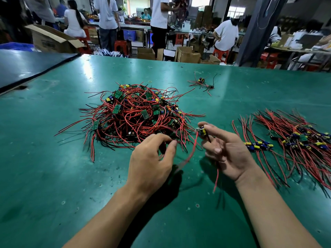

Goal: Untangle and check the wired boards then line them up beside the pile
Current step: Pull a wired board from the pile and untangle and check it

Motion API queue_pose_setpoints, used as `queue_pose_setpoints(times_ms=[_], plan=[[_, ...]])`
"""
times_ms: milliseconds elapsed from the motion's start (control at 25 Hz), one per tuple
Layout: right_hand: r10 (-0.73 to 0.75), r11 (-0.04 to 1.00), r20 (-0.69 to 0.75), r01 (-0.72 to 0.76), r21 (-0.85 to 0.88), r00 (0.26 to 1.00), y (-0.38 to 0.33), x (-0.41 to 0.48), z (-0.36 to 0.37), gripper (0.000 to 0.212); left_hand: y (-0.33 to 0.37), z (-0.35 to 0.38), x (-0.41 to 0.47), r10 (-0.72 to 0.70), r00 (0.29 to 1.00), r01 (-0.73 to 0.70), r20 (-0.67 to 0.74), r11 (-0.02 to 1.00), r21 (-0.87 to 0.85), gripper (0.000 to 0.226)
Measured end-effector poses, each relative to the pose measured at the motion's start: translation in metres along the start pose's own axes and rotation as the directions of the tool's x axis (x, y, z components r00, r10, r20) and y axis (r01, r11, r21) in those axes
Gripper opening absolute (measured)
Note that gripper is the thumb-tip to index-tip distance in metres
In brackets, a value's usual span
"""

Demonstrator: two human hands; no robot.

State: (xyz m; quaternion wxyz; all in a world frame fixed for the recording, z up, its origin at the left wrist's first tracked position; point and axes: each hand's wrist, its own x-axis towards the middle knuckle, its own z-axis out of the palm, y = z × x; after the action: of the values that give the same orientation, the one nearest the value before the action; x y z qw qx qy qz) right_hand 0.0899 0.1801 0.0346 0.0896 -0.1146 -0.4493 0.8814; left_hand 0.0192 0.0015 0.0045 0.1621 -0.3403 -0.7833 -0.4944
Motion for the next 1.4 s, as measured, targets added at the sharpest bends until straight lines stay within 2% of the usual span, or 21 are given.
queue_pose_setpoints(times_ms=[80, 120, 200, 280, 560, 720, 840, 1000, 1120, 1200, 1280, 1400], plan=[[0.065, 0.989, 0.047, -0.058, -0.133, 0.997, 0.004, -0.002, 0.002, 0.021, 0.006, 0.0, 0.0, -0.039, 0.999, 0.042, 0.023, 0.991, -0.127, 0.011], [0.09, 0.975, 0.058, -0.076, -0.209, 0.994, 0.006, -0.003, 0.004, 0.022, 0.01, 0.0, 0.0, -0.102, 0.991, 0.119, 0.087, 0.967, -0.224, 0.012], [0.113, 0.947, 0.068, -0.087, -0.311, 0.991, 0.009, -0.004, 0.007, 0.021, 0.016, 0.0, 0.001, -0.229, 0.934, 0.326, 0.273, 0.858, -0.396, 0.013], [0.1, 0.939, 0.05, -0.077, -0.336, 0.994, 0.009, -0.005, 0.009, 0.024, 0.019, -0.001, 0.0, -0.283, 0.871, 0.466, 0.401, 0.733, -0.495, 0.016], [0.093, 0.954, 0.013, -0.086, -0.288, 0.996, 0.007, 0.0, 0.003, 0.025, 0.015, -0.002, 0.006, -0.387, 0.739, 0.673, 0.551, 0.409, -0.616, 0.011], [0.043, 0.949, 0.137, 0.002, -0.316, 0.99, 0.01, 0.001, 0.0, 0.035, 0.011, -0.004, 0.011, -0.404, 0.704, 0.703, 0.585, 0.276, -0.656, 0.024], [0.006, 0.929, 0.177, 0.06, -0.365, 0.984, 0.012, 0.002, 0.003, 0.038, 0.009, -0.004, 0.012, -0.41, 0.684, 0.721, 0.603, 0.254, -0.645, 0.023], [-0.084, 0.916, 0.105, 0.118, -0.382, 0.991, 0.014, 0.004, 0.003, 0.034, 0.007, -0.004, 0.011, -0.407, 0.676, 0.729, 0.614, 0.248, -0.638, 0.022], [-0.131, 0.901, 0.074, 0.15, -0.407, 0.989, 0.016, 0.005, 0.003, 0.034, 0.007, -0.003, 0.009, -0.386, 0.672, 0.736, 0.632, 0.256, -0.627, 0.031], [-0.13, 0.878, 0.084, 0.154, -0.453, 0.988, 0.015, 0.004, 0.003, 0.032, 0.008, -0.002, 0.009, -0.372, 0.66, 0.748, 0.653, 0.249, -0.615, 0.036], [-0.107, 0.841, 0.107, 0.148, -0.521, 0.988, 0.016, 0.003, 0.002, 0.031, 0.009, -0.001, 0.009, -0.372, 0.654, 0.754, 0.659, 0.253, -0.606, 0.032], [-0.082, 0.815, 0.123, 0.137, -0.563, 0.989, 0.018, 0.002, 0.003, 0.028, 0.009, -0.002, 0.008, -0.383, 0.672, 0.738, 0.634, 0.28, -0.614, 0.029]])
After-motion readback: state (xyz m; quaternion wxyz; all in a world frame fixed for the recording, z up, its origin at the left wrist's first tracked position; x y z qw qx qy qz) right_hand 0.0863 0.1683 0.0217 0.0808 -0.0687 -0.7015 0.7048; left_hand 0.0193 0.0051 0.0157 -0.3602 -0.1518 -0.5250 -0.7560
